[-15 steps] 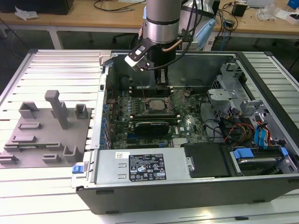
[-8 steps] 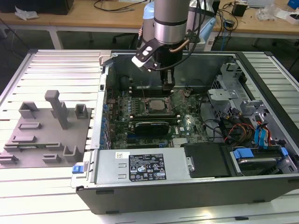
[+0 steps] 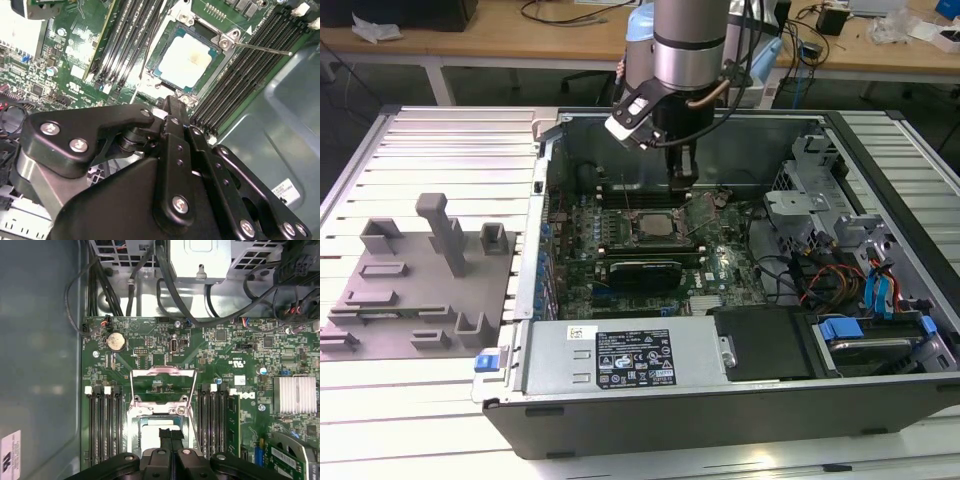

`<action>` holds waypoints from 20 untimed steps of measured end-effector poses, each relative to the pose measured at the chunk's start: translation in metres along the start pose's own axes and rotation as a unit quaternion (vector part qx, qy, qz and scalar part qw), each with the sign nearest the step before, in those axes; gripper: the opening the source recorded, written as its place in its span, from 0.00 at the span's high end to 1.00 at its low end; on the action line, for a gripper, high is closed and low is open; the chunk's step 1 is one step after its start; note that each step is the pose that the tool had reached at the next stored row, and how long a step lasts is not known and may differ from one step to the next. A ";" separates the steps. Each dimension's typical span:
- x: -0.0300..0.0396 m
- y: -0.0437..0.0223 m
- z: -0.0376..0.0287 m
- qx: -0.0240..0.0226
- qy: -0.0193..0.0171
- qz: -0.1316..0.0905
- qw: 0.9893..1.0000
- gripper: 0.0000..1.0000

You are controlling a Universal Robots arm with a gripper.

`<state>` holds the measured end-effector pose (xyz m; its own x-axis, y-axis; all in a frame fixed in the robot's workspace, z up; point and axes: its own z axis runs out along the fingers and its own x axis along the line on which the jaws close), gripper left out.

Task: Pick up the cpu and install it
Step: 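Close the cpu cover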

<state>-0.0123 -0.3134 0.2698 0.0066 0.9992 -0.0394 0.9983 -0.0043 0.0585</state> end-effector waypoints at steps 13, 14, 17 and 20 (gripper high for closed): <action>-0.0009 0.0233 0.0001 0.002 0.000 0.000 1.000 0.89; -0.0010 0.0255 0.0003 0.002 0.000 0.000 1.000 0.89; -0.0017 0.0376 0.0010 0.003 0.000 0.000 1.000 0.89; -0.0020 0.0456 0.0014 0.004 0.000 0.000 1.000 0.89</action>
<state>0.0333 -0.3156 0.2711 0.0064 0.9992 -0.0395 0.9987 -0.0043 0.0513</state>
